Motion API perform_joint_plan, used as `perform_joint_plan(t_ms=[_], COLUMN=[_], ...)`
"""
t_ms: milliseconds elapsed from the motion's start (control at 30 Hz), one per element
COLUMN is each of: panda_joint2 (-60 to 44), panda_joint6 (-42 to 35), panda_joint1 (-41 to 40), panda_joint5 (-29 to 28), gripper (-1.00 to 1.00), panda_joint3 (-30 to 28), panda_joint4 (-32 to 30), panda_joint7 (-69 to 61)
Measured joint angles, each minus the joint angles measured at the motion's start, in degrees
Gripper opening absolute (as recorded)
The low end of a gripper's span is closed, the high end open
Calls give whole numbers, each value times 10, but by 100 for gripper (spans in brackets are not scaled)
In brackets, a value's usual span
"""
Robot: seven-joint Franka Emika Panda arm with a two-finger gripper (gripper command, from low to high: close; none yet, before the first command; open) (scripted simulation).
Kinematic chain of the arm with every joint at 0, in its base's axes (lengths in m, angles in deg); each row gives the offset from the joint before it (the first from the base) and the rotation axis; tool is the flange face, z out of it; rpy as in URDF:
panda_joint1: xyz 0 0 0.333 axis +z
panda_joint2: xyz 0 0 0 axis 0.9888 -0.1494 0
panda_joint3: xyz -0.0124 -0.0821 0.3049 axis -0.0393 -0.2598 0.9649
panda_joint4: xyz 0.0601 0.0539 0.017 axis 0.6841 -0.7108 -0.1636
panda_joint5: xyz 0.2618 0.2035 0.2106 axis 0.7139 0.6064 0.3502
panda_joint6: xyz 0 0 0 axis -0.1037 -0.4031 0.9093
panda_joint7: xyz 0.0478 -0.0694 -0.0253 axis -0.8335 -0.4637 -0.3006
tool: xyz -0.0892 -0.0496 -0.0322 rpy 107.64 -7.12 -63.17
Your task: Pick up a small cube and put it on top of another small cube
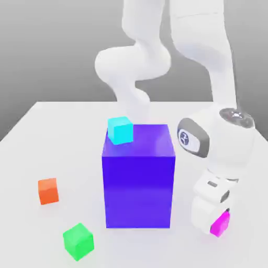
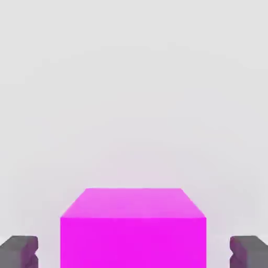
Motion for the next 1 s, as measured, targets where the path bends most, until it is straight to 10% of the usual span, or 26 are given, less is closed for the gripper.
perform_joint_plan(t_ms=[333, 933, 967, 1000], panda_joint2=[104, 76, 64, 64], panda_joint6=[-82, -112, -102, -102], panda_joint1=[-22, -292, -296, -296], panda_joint5=[31, 139, 144, 144], gripper=[-100, -100, 100, 100], panda_joint3=[29, -136, -132, -132], panda_joint4=[-19, 35, 36, 36], panda_joint7=[-34, -262, -266, -266])
